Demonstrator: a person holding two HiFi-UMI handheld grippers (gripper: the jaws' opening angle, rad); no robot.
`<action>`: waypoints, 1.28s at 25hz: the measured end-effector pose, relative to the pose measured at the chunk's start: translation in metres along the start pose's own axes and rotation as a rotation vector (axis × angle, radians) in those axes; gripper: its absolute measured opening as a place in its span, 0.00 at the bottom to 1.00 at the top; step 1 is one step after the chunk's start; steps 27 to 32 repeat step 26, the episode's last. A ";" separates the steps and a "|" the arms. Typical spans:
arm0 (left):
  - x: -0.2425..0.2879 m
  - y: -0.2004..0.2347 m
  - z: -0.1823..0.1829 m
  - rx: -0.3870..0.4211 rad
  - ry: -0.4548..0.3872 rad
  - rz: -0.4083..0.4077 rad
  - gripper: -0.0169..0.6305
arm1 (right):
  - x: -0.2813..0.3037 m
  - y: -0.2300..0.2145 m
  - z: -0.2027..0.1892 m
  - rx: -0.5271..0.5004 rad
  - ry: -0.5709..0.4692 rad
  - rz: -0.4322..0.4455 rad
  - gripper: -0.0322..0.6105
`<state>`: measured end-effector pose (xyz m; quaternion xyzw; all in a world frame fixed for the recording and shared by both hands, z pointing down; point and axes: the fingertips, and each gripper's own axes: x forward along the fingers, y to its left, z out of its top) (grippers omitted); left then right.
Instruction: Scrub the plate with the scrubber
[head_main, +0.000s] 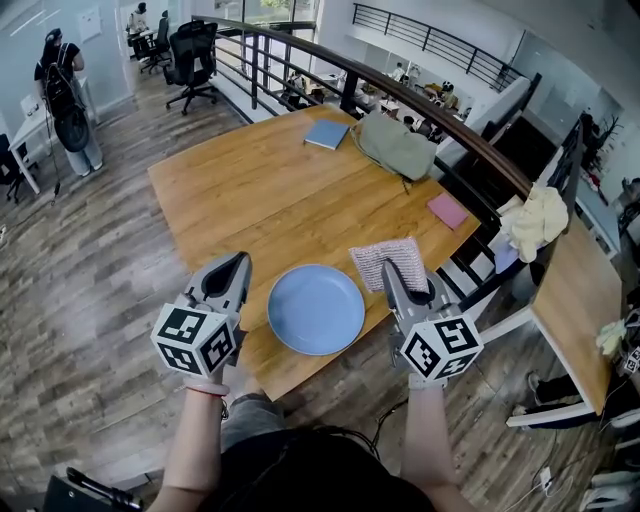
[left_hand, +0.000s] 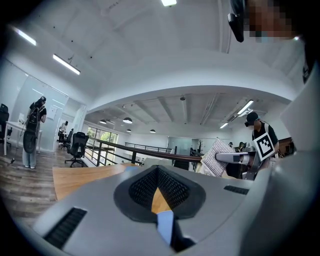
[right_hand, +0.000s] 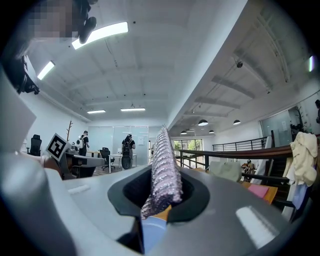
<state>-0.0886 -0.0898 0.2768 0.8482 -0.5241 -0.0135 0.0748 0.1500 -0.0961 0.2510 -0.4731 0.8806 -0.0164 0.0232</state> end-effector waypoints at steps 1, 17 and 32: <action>-0.002 0.000 0.000 -0.002 -0.002 0.004 0.02 | -0.001 0.001 0.000 0.005 -0.002 0.003 0.16; -0.016 -0.019 0.001 0.006 -0.018 0.023 0.02 | -0.021 0.014 0.007 0.010 -0.039 0.060 0.16; -0.021 -0.029 0.000 0.008 -0.023 0.032 0.02 | -0.029 0.020 0.007 0.019 -0.051 0.072 0.16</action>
